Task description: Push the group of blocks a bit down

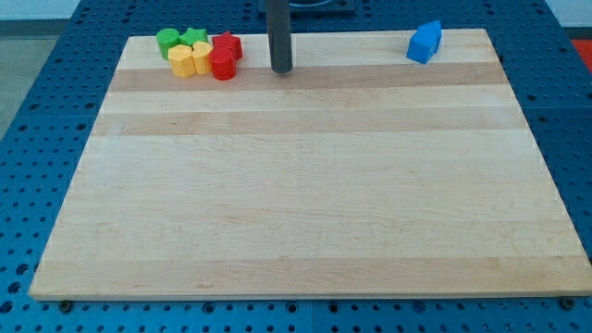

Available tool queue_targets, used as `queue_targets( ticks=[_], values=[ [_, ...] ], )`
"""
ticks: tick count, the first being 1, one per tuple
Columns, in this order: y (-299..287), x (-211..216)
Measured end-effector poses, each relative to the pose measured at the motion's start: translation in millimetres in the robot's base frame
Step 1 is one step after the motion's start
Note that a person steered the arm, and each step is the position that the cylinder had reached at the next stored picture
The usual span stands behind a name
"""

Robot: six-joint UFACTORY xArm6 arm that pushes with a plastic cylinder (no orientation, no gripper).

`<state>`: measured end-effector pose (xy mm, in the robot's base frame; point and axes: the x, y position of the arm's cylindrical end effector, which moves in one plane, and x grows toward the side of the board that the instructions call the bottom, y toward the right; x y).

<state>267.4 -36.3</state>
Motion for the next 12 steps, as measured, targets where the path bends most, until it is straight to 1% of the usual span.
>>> queue_targets(
  ticks=[2, 3, 4, 5, 6, 7, 8, 10, 11, 12],
  values=[
    [0.2, -1.2],
    [-6.0, 27.7],
    [-45.2, 67.8],
    [-119.1, 81.5],
    [-199.2, 80.9],
    [-256.4, 63.6],
    [-268.2, 39.1],
    [-256.4, -43.9],
    [-247.1, -75.5],
    [-235.9, -76.5]
  ],
)
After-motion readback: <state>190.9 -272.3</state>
